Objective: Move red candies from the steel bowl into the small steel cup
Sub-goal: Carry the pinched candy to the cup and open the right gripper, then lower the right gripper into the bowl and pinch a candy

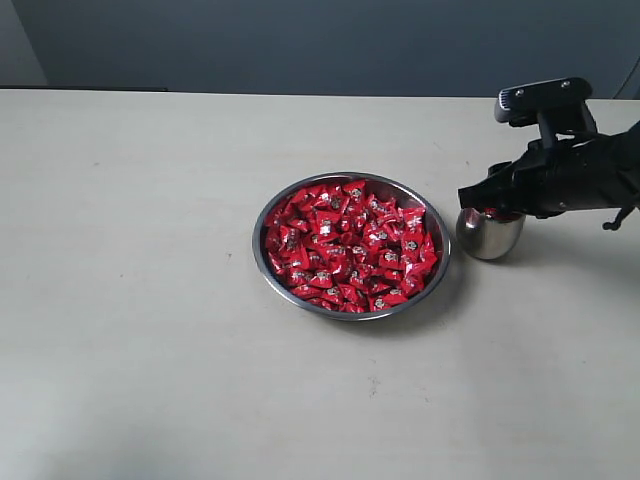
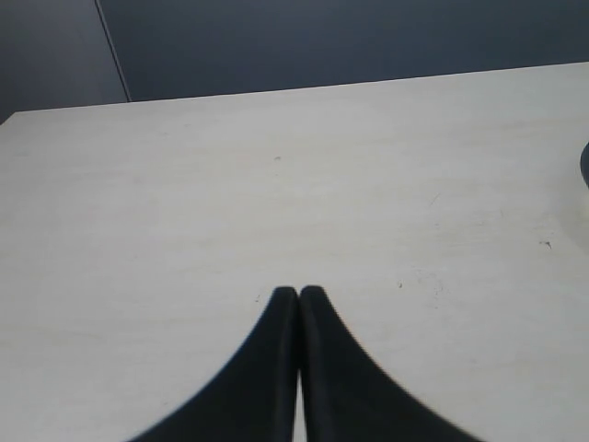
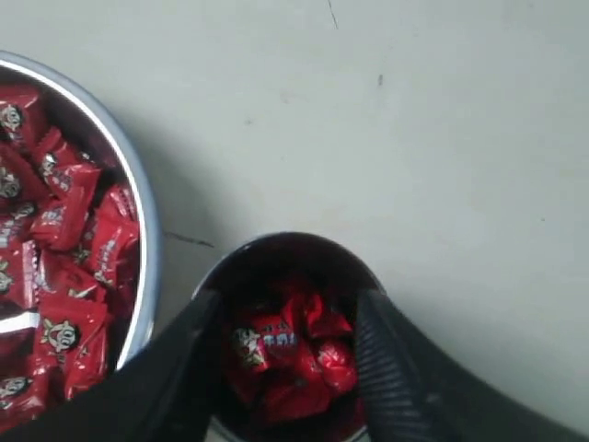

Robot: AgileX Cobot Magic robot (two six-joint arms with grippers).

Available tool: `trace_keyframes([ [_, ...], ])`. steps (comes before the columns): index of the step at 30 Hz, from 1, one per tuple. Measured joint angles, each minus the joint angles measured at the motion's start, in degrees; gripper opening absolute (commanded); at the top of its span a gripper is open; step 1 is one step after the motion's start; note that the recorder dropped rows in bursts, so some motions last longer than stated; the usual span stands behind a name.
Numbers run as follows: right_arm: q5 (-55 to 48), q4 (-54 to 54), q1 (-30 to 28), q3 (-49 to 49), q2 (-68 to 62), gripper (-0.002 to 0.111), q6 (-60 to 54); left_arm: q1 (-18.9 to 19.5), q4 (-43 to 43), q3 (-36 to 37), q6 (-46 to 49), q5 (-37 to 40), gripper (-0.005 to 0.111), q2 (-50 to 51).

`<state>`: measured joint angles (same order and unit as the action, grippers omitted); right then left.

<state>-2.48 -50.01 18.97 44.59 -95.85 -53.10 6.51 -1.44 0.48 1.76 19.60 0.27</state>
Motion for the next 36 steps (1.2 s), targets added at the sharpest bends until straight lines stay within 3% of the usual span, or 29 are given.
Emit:
trace_keyframes([
  [10,-3.3,0.3,3.2,0.3,3.9,0.045,-0.3,0.0,0.0,0.0,0.0,0.0,0.0,0.0],
  [17,-12.0,1.9,10.2,4.2,2.3,0.045,-1.9,0.0,0.0,0.0,0.0,0.0,0.0,0.0],
  [24,-20.4,1.7,11.8,8.5,-3.5,0.045,-4.3,0.0,0.0,0.0,0.0,0.0,0.0,0.0],
  [36,-24.4,-9.4,13.9,10.9,-10.7,0.045,-15.2,0.0,0.0,0.0,0.0,0.0,0.0,0.0],
])
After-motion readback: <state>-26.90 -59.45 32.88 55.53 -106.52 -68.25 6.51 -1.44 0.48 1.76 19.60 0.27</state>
